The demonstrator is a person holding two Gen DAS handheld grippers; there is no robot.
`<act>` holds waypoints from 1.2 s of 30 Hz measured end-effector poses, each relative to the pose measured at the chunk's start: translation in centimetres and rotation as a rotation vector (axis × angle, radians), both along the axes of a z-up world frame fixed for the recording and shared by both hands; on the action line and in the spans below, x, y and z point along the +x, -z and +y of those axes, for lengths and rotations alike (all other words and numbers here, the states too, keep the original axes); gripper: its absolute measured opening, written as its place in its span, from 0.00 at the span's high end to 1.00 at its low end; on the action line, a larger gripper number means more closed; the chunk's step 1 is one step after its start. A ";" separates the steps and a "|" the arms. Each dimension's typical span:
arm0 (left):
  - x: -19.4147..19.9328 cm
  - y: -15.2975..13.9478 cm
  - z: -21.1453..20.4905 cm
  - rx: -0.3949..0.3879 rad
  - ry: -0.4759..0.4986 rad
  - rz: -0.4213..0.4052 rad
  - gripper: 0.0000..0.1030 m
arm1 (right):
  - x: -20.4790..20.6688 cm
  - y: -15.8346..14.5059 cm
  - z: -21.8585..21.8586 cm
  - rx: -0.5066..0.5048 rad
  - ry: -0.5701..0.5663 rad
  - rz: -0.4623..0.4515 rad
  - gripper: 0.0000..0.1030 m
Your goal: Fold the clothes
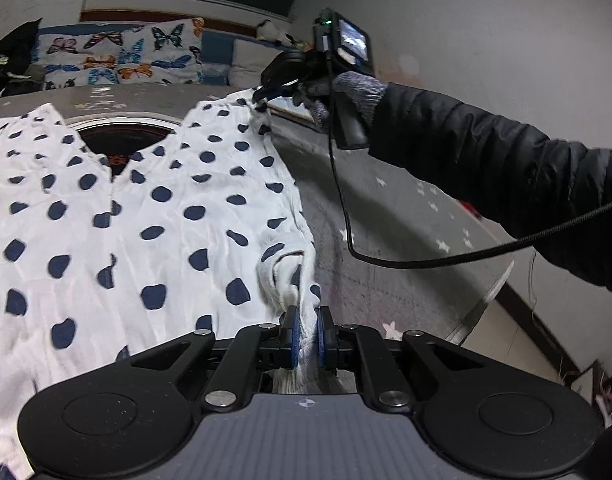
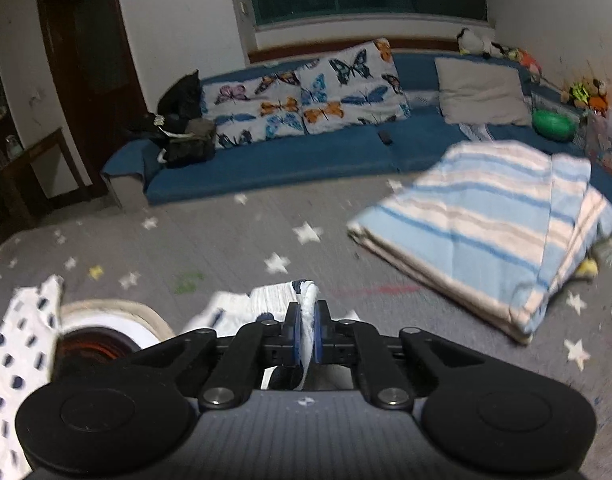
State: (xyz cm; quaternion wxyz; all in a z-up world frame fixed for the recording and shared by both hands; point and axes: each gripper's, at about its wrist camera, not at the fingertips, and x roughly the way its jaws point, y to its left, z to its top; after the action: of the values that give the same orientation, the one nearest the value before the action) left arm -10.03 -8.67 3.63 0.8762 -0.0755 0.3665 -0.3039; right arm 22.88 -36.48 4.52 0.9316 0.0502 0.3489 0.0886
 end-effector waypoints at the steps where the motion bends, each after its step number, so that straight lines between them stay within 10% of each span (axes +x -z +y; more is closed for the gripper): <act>1: -0.2 -0.2 0.4 -0.009 -0.012 -0.003 0.91 | -0.1 -0.7 0.3 0.003 -0.003 -0.006 0.94; 18: -5.3 -2.0 10.3 -0.231 -0.280 -0.054 0.91 | 0.0 -9.1 16.2 -0.073 -0.119 -0.098 0.94; 36: -8.2 0.5 18.2 -0.381 -0.497 0.035 0.91 | 1.4 -2.8 37.8 -0.127 -0.307 0.001 0.94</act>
State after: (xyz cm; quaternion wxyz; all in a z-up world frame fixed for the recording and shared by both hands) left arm -18.20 9.55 3.16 0.8874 -0.3307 0.2881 -0.1421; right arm 24.26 1.29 7.32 0.9083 -0.0625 0.3578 0.2075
